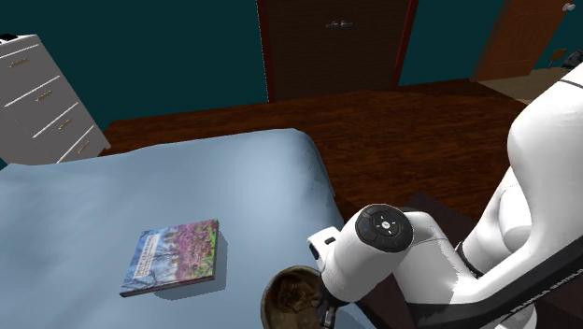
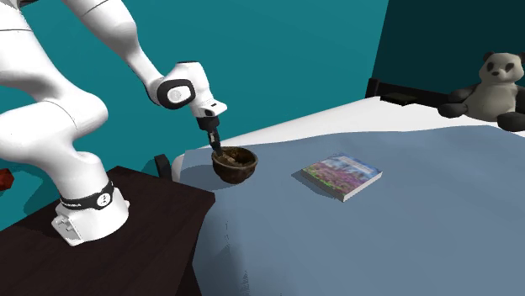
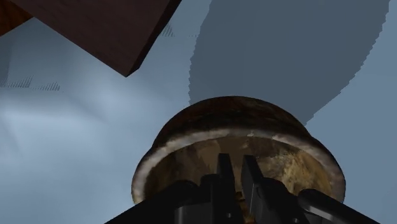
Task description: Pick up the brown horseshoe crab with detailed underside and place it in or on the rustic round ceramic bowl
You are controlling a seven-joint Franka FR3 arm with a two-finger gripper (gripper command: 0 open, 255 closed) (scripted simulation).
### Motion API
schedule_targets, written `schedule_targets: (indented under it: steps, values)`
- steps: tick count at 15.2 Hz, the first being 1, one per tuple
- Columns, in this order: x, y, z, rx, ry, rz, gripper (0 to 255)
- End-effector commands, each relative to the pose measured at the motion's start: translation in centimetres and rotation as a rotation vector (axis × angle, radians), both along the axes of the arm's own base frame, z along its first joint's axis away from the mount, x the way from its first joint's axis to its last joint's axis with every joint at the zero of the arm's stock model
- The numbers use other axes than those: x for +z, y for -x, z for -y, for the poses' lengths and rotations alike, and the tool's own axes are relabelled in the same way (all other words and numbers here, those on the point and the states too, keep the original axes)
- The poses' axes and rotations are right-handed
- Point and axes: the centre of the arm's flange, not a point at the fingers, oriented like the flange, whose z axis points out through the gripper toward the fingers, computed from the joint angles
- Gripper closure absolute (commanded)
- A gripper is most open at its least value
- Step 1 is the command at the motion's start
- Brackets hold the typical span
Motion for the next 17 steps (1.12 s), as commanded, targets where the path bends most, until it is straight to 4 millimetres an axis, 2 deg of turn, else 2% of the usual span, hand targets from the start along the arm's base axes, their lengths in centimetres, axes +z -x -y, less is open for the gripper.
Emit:
schedule_targets:
  steps: [1, 4, 11, 12, 17]
  values:
    - [-1.0, 0.0, 0.0, 0.001, -0.002, 0.000, 255]
    - [-2.5, 0.0, 0.0, 0.001, -0.002, 0.000, 255]
    - [-2.5, 0.0, 0.0, 0.001, -0.002, 0.000, 255]
    - [-2.5, 0.0, 0.0, 0.001, -0.002, 0.000, 0]
    - [-2.5, 0.0, 0.0, 0.001, -0.002, 0.000, 0]
